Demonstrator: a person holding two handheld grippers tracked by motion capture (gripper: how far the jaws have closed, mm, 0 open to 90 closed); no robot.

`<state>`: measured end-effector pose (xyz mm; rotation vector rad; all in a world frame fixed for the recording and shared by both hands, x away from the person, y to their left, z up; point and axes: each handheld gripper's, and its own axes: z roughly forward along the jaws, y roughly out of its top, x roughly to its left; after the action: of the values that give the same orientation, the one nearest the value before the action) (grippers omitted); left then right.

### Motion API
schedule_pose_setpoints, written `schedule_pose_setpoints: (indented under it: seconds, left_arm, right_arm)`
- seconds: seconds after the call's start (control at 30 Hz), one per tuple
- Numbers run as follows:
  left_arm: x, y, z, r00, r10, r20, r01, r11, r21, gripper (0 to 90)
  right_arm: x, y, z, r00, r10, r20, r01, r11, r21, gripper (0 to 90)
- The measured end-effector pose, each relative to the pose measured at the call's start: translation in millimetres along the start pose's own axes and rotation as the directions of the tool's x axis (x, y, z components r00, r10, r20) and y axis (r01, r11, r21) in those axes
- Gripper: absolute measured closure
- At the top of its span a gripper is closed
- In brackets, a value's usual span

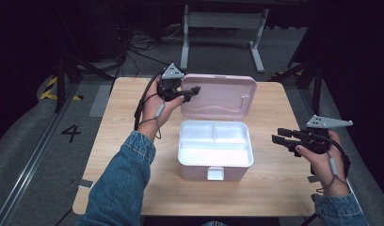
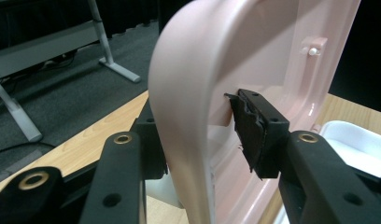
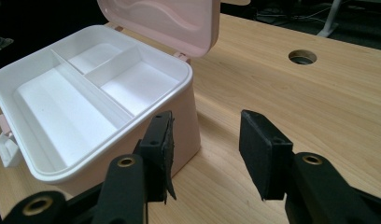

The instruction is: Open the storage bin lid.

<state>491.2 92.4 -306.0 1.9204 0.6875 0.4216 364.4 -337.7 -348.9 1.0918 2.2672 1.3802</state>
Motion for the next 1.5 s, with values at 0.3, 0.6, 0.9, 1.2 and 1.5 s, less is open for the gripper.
schedule_pose_setpoints:
  seconds: [0.3,0.6,0.9,1.2,1.5]
  left_arm:
    - [1.0,-3.7,19.3,0.9998,-0.016,-0.014,0.016,0.9993,0.033,48.6]
    - [9.1,-10.6,34.8,0.9982,-0.058,-0.011,0.059,0.9972,0.046,42.0]
    - [18.6,-18.6,43.3,0.9950,-0.099,-0.016,0.099,0.9940,0.047,37.6]
    - [27.9,-27.9,49.1,0.9916,-0.122,-0.043,0.125,0.9887,0.083,37.7]
    - [34.9,-36.5,56.7,0.9853,-0.162,-0.053,0.168,0.9781,0.123,37.6]
  right_arm:
    - [-0.8,-2.5,8.4,0.9999,0.014,-0.007,-0.014,1.000,0.015,55.5]
    - [-2.6,-3.6,8.9,0.9997,0.024,-0.008,-0.024,1.000,0.013,55.4]
    - [-4.8,-4.8,9.8,0.9995,0.030,-0.011,-0.029,0.999,0.018,55.0]
    - [-5.8,-5.8,11.5,0.9992,0.038,-0.013,-0.038,0.999,0.021,54.7]
    - [-6.3,-6.7,12.9,0.9986,0.047,-0.023,-0.046,0.999,0.028,53.8]
